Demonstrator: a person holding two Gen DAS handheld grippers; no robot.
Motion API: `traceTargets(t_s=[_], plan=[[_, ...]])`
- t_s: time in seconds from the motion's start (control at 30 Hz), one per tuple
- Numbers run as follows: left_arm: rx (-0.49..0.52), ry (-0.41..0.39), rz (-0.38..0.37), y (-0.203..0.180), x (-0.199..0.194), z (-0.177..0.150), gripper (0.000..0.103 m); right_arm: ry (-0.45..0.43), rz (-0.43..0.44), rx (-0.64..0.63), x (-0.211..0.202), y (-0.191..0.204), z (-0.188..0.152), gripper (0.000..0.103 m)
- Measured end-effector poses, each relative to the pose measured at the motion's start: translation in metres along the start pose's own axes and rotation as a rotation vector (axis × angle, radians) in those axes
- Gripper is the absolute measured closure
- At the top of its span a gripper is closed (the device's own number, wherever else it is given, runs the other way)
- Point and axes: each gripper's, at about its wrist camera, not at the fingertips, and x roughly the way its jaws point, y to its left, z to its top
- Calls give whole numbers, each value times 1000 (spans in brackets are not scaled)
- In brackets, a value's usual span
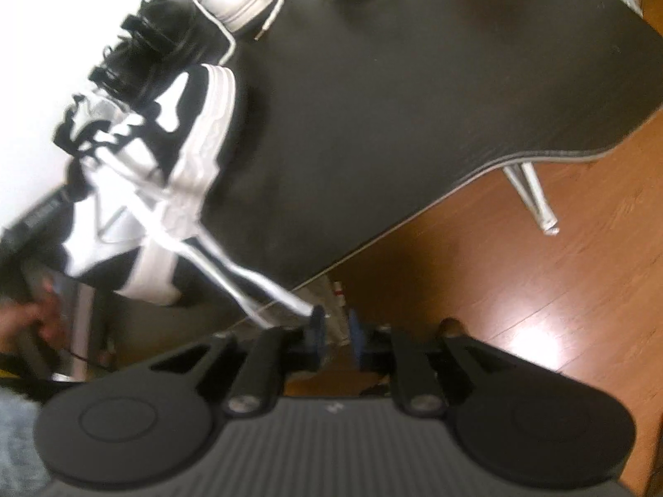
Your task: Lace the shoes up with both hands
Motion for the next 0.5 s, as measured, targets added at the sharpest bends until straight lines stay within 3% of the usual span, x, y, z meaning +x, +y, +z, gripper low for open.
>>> traceTargets(t_s=[0.13,0.23,0.37,0.5], plan=[[32,42,-6,2,6,10,25,-43,-23,-43,7,-2,11,84],[66,57,4,1,12,16,25,-122,-10,-97,9,9,23,84],[93,75,3,2,19,25,23,-217,96,-166,20,42,39,83],[142,66,23,1,25,32,21,-246,175,-289,34,81,41,79]])
